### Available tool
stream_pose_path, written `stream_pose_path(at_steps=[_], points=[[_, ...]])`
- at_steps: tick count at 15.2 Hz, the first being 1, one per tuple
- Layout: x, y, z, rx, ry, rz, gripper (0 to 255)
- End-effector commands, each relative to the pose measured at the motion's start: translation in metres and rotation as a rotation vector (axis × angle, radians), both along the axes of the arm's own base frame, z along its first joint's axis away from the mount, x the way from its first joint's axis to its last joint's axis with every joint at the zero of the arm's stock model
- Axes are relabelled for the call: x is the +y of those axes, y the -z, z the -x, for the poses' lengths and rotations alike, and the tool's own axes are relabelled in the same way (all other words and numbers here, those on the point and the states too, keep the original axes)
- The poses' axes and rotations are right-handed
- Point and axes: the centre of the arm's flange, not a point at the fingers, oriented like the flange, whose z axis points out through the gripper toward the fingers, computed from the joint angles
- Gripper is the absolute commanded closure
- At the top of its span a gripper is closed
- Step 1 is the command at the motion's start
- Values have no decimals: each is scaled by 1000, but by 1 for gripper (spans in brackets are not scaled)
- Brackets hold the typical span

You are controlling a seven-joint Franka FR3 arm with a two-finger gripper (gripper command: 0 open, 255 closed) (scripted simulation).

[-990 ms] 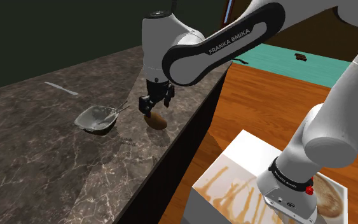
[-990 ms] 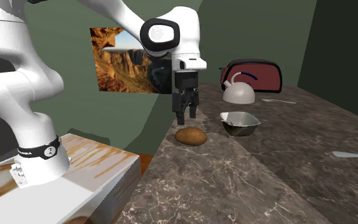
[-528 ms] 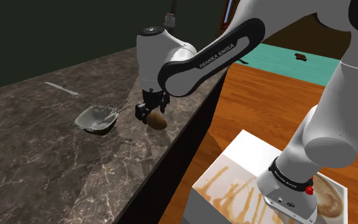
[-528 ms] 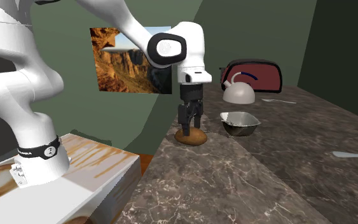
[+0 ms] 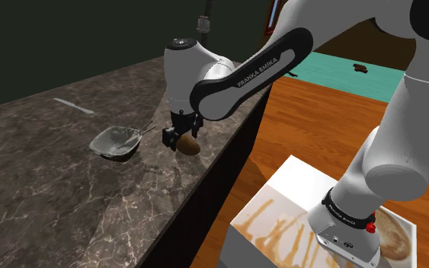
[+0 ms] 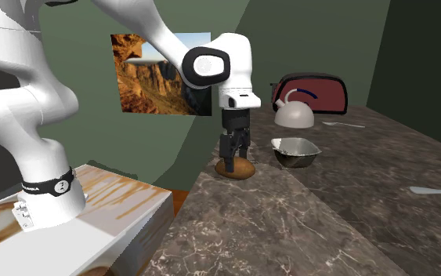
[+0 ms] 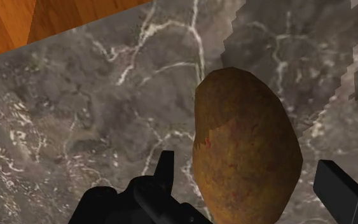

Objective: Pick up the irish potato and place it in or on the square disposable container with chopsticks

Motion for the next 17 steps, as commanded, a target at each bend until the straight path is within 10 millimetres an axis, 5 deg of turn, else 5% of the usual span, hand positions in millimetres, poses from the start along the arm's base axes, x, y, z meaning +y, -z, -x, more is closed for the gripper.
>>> stream_pose_path(at_steps=[1,2,11,17], points=[[0,0,0,0,0,0,0],[0,0,0,0,0,0,255],[0,0,0,0,0,0,255],[0,-32,0,0,0,0,255]])
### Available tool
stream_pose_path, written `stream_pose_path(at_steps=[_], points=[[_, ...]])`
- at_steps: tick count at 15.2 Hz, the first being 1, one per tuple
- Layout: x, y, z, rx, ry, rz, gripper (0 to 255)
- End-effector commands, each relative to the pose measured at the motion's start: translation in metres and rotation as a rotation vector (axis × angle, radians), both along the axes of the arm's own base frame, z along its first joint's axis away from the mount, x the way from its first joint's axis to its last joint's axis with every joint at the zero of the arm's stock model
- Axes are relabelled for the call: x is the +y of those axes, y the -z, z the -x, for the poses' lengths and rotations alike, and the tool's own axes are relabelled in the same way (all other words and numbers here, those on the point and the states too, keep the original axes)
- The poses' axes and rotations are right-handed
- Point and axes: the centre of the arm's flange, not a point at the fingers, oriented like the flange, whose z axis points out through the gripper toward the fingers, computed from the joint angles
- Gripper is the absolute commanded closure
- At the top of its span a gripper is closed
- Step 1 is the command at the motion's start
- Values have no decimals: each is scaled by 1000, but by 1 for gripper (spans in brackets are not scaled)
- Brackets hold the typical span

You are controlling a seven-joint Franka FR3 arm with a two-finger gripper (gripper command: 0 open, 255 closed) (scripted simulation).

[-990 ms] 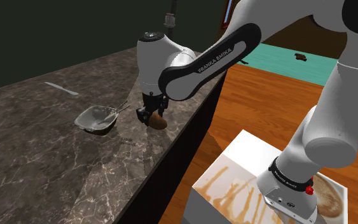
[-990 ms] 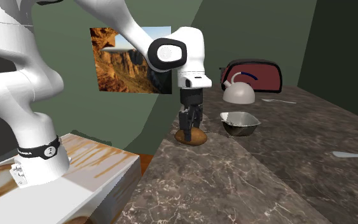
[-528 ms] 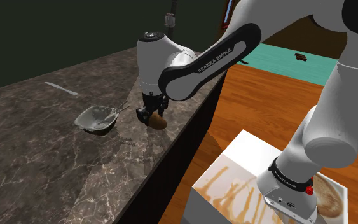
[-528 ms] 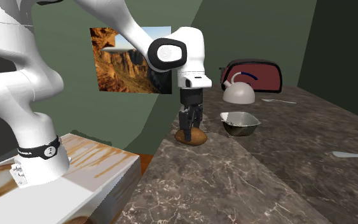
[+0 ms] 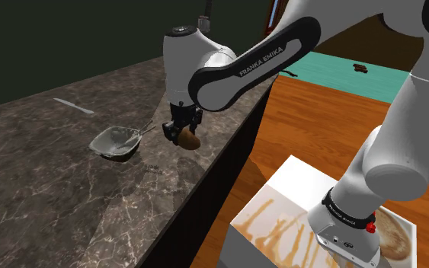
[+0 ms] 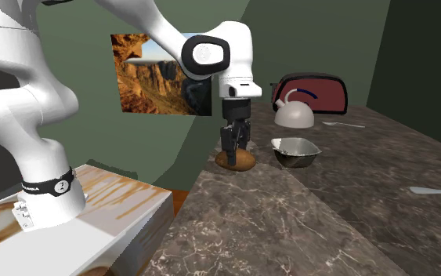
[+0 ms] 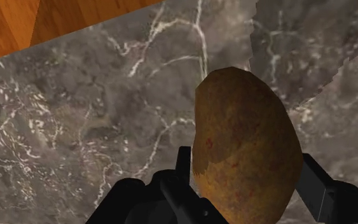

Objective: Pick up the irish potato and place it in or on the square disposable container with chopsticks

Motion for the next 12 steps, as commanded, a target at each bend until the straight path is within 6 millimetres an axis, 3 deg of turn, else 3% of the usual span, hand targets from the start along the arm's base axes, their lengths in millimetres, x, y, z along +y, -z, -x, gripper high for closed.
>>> stream_pose_path(at_steps=[1,12], points=[[-1,-12,1,0,0,0,255],[-1,-70,1,0,0,0,255]])
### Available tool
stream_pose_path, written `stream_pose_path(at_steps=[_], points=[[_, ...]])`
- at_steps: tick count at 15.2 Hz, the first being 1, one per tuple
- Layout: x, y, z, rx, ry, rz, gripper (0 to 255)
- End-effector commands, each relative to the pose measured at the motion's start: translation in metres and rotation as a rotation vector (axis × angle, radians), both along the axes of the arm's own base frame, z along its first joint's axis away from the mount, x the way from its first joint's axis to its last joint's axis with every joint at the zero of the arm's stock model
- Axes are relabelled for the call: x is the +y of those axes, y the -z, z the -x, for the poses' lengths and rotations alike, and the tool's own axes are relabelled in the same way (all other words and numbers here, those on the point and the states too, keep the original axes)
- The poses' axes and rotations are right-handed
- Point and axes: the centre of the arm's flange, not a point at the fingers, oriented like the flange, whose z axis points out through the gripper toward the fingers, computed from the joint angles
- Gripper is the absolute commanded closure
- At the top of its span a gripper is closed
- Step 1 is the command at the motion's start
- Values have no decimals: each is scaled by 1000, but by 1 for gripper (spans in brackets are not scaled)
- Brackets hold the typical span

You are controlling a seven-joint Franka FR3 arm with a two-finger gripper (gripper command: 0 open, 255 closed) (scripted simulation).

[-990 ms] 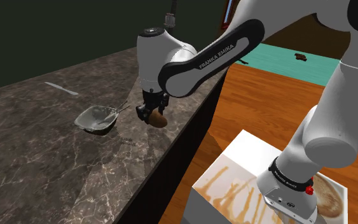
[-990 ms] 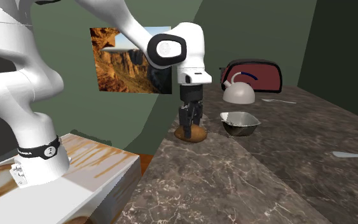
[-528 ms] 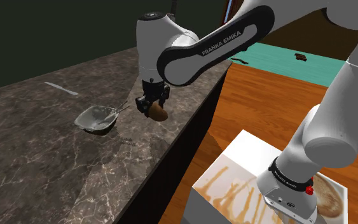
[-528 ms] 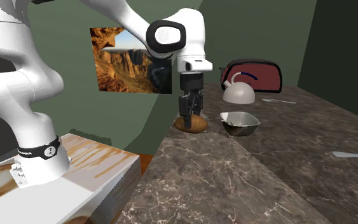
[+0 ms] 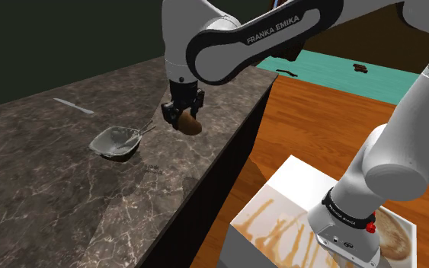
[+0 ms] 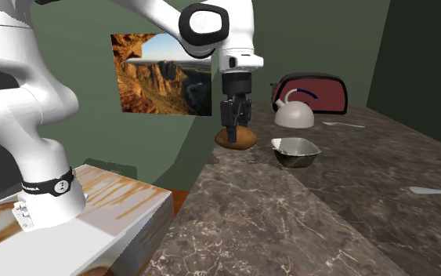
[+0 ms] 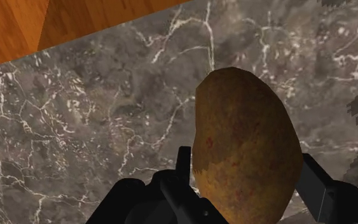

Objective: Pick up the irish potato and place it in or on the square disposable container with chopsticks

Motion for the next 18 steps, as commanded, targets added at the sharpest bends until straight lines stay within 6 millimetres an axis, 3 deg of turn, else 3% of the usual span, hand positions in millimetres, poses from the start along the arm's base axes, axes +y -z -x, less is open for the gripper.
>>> stream_pose_path(at_steps=[1,15,18], points=[[0,-10,0,0,0,0,255],[0,-81,0,0,0,0,255],[29,-83,-27,0,0,0,255]])
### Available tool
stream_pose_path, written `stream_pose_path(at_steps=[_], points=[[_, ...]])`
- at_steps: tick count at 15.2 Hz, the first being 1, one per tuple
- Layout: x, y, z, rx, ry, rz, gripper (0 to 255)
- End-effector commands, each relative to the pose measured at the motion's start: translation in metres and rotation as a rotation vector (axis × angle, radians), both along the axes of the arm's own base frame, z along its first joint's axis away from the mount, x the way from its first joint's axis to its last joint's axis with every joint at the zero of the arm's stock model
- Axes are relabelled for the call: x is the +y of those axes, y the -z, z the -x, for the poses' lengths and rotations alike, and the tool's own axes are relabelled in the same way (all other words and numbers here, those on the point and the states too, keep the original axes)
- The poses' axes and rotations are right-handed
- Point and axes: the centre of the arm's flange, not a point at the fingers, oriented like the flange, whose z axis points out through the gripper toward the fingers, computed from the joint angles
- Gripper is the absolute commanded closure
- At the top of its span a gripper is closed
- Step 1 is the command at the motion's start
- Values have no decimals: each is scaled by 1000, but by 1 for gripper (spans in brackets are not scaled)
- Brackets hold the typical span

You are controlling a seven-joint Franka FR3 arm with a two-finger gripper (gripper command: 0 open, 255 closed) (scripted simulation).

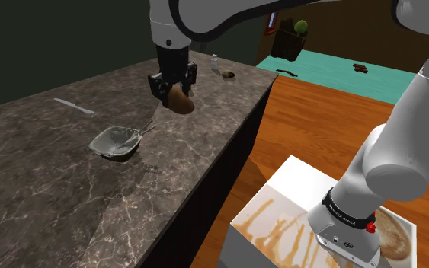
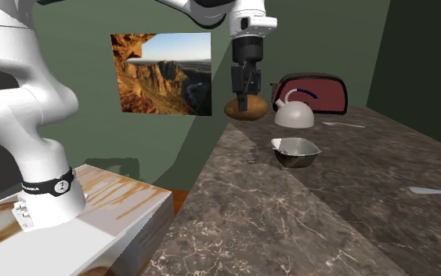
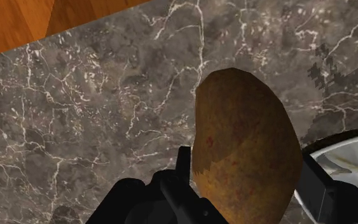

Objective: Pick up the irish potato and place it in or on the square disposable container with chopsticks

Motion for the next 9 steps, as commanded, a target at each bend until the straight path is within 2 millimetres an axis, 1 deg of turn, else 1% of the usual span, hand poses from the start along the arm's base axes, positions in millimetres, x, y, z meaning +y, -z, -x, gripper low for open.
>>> stream_pose_path(at_steps=[1,9], points=[[19,-4,-18,0,1,0,255],[95,-8,-90,1,1,0,255]])
